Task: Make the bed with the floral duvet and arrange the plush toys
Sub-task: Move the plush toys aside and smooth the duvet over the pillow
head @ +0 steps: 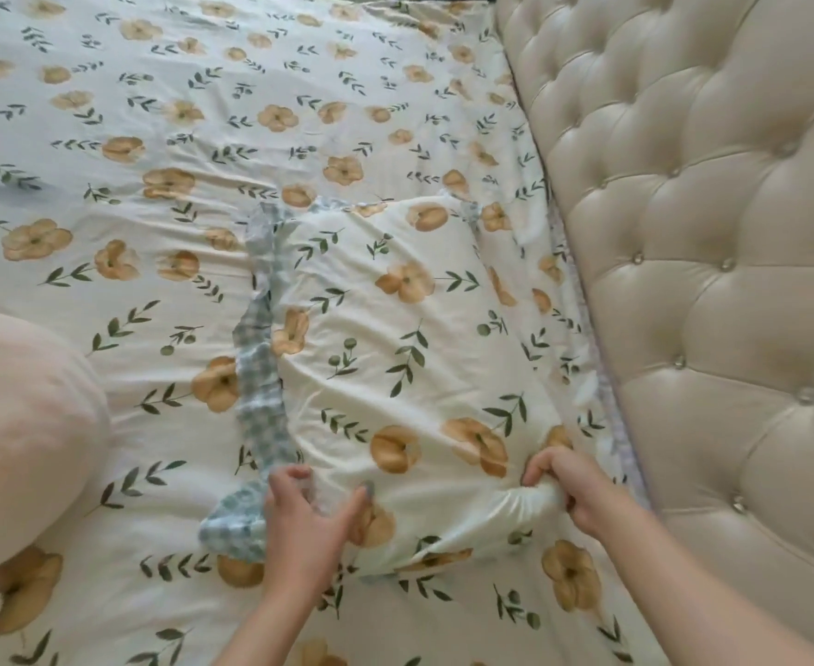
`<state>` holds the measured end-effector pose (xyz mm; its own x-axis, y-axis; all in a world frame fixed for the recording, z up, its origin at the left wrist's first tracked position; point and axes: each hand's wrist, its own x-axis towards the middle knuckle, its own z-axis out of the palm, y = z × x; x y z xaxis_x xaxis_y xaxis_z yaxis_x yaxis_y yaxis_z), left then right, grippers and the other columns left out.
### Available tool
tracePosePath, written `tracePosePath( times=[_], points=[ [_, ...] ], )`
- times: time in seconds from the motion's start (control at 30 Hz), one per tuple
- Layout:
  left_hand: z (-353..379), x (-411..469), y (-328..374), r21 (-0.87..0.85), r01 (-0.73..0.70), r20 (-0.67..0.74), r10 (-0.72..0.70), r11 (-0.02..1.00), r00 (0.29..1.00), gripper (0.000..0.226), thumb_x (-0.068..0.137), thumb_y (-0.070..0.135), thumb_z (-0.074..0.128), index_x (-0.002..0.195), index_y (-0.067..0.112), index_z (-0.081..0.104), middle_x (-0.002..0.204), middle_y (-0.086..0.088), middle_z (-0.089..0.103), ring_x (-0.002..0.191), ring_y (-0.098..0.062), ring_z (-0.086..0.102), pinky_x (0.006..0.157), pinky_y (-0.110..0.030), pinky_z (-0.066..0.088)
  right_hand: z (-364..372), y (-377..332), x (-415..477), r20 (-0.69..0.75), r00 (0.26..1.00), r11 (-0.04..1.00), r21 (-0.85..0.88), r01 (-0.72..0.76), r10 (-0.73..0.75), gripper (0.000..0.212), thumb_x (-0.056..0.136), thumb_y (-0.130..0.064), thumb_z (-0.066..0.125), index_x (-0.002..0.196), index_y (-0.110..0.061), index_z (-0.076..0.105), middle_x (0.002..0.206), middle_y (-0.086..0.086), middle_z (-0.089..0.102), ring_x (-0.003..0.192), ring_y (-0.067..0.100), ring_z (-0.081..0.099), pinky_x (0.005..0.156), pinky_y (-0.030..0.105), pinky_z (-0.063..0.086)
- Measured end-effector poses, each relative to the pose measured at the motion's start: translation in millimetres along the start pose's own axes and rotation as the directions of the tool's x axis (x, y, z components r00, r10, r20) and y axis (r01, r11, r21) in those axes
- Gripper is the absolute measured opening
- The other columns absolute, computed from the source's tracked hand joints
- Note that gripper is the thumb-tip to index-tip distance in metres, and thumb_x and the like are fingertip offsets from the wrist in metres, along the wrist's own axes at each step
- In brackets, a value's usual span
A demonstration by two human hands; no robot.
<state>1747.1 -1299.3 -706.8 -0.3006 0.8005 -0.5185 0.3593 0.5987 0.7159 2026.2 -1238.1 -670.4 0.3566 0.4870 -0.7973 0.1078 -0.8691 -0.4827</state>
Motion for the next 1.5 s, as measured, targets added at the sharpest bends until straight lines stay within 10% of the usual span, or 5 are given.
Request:
tracePosePath(
  times=[0.37,0.63,1.0,1.2,1.5],
  points=[
    [8.9,53.9,31.5,-0.068,0.13,0.163,-0.118,0.989,0.98,0.132,0.054,0.034,0.091,0.151,0.038,0.002,0.159,-0.006,0.015,0.139,-0.037,0.028,0.109,-0.058,0.031,6.0,-23.6,30.4,0.144,0.975,0.977,-0.104,0.184,-0.168,0.12,0.056,-0.059,0.083,0.151,-0.018,0.022,0.151,0.005,0.037,0.135,0.028,0.04,0.104,0.042,0.041],
    [24.7,43.8,54.5,-0.231,0.063,0.164,-0.025,0.971,0.986,0.115,0.053,0.015,0.09,0.143,0.035,0.022,0.129,-0.005,0.053,0.109,-0.029,0.058,0.091,-0.054,0.05,-18.7,-37.2,31.3,0.113,0.938,0.944,-0.002,0.329,-0.327,0.034,0.068,-0.028,0.081,0.098,-0.022,0.066,0.096,-0.002,0.071,0.088,0.017,0.066,0.072,0.031,0.054],
    [87.8,83.2,180.6,-0.201,-0.196,0.289,0.249,0.96,0.924,0.109,0.073,0.012,0.079,0.148,0.042,0.006,0.138,-0.004,0.046,0.114,-0.03,0.055,0.092,-0.053,0.051,-120.2,-89.5,63.5,-0.104,0.862,0.863,0.052,0.503,-0.496,0.039,0.082,-0.031,0.07,0.118,-0.018,0.062,0.105,-0.002,0.068,0.086,0.01,0.063,0.066,0.025,0.049],
    [128.0,88.8,146.9,-0.034,-0.029,0.414,0.041,0.999,0.91,0.114,0.08,0.021,0.076,0.15,0.036,-0.013,0.153,-0.006,0.033,0.133,-0.03,0.042,0.109,-0.05,0.035,-105.4,-64.4,109.0,-0.09,0.936,0.903,-0.311,0.297,-0.339,0.08,0.086,-0.055,0.055,0.15,-0.02,0.023,0.15,0.007,0.04,0.135,0.03,0.041,0.111,0.041,0.033],
    [140.5,77.8,151.7,0.382,-0.198,0.174,0.141,0.903,0.975,0.099,0.085,0.032,0.067,0.153,0.031,-0.004,0.162,-0.004,-0.003,0.147,-0.032,0.007,0.114,-0.053,0.021,-100.4,-68.2,86.3,-0.164,0.847,0.685,-0.674,0.277,-0.505,0.062,0.095,-0.037,0.043,0.148,-0.014,0.022,0.145,0.018,0.035,0.129,0.036,0.04,0.098,0.041,0.037]
  ],
)
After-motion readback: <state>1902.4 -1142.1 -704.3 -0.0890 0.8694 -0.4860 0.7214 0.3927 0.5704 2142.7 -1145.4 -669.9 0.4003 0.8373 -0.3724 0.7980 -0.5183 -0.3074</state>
